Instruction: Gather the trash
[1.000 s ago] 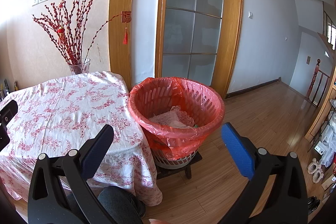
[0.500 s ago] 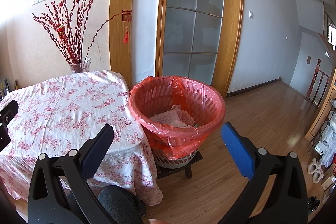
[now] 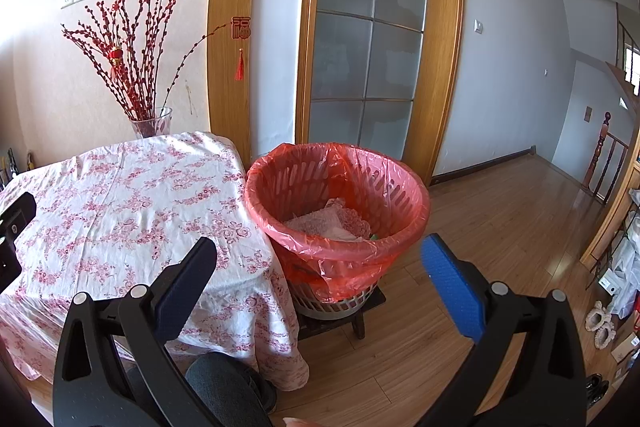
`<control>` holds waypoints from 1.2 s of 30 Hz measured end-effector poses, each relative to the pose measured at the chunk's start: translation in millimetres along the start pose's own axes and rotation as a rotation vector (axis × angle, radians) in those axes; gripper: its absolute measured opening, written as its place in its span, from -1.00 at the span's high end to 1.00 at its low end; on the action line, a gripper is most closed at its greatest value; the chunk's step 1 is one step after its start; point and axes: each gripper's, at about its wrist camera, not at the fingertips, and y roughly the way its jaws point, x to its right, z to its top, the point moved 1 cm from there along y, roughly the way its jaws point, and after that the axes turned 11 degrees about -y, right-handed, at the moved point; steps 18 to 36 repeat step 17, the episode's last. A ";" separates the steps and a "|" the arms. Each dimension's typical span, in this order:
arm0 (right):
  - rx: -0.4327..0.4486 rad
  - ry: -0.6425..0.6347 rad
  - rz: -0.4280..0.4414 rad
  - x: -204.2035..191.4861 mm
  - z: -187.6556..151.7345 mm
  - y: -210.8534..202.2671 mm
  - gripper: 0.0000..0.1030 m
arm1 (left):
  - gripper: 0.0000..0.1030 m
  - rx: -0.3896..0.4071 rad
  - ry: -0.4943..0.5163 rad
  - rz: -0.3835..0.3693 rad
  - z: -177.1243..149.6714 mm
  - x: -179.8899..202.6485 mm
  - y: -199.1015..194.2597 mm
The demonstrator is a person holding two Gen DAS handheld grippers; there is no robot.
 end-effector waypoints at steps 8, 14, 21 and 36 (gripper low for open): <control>-0.002 -0.001 0.001 -0.3 0.6 0.0 -0.97 | -0.92 -0.004 0.005 -0.003 -1.1 0.5 1.2; -0.003 0.000 0.002 0.2 -2.1 0.4 -0.97 | -0.92 -0.011 0.005 -0.007 -1.1 1.4 2.0; -0.004 -0.001 0.002 0.2 -1.5 0.9 -0.97 | -0.92 -0.012 0.005 -0.006 -0.7 0.9 2.7; -0.004 -0.001 0.002 0.2 -1.5 0.9 -0.97 | -0.92 -0.012 0.005 -0.006 -0.7 0.9 2.7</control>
